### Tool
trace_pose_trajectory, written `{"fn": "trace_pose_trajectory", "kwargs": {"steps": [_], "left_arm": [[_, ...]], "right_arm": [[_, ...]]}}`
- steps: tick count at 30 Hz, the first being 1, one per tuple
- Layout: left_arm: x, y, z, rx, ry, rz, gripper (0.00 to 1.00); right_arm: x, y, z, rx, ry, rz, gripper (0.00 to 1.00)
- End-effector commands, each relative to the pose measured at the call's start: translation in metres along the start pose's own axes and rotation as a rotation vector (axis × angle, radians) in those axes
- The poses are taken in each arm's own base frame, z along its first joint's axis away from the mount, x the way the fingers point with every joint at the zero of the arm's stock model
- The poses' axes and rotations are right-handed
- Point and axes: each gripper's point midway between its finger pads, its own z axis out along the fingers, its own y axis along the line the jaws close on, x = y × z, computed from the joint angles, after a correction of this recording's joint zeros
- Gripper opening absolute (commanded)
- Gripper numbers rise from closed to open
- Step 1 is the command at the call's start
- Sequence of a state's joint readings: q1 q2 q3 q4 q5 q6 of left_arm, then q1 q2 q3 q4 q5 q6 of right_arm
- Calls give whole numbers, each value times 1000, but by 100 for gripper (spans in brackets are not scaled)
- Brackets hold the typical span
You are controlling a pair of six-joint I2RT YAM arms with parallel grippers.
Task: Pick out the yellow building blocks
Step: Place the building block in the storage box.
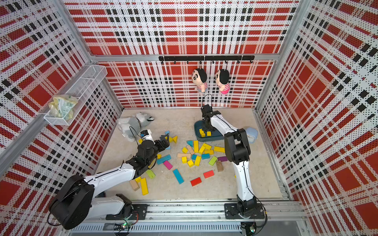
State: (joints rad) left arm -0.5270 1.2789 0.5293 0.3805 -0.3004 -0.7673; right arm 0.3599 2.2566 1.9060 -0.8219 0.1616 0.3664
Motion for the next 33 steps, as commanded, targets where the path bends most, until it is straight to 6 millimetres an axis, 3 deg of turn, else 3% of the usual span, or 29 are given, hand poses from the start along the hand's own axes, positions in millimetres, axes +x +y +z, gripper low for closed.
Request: {"fn": "trace_pose_trajectory", "kwargs": {"steps": [1,8,13,17,20,26,33], "left_arm": [[-7,9,2,-73,19,-31,93],[-2,15,17,-136,100,-58,92],[8,8,36,-168,165,-42,90],[21,-7,58,-168,239,93,85],[37,-6,77,-224,347,218,81],[49,-7,99,-304,408,338,83],[60,-20,135,-247,513,652,75]], "right_arm": [[-1,2,9,4,9,-4,24],[1,4,11,-26,19,12,52],[-17,-3,-26,-47,-64,43,66],[-24,-11,-72,-73,-148,59,68],[-12,-15,-96,-107,-191,75,68],[27,-30,-121,-117,-203,127,67],[43,-36,-138,-130,-218,157,67]]}}
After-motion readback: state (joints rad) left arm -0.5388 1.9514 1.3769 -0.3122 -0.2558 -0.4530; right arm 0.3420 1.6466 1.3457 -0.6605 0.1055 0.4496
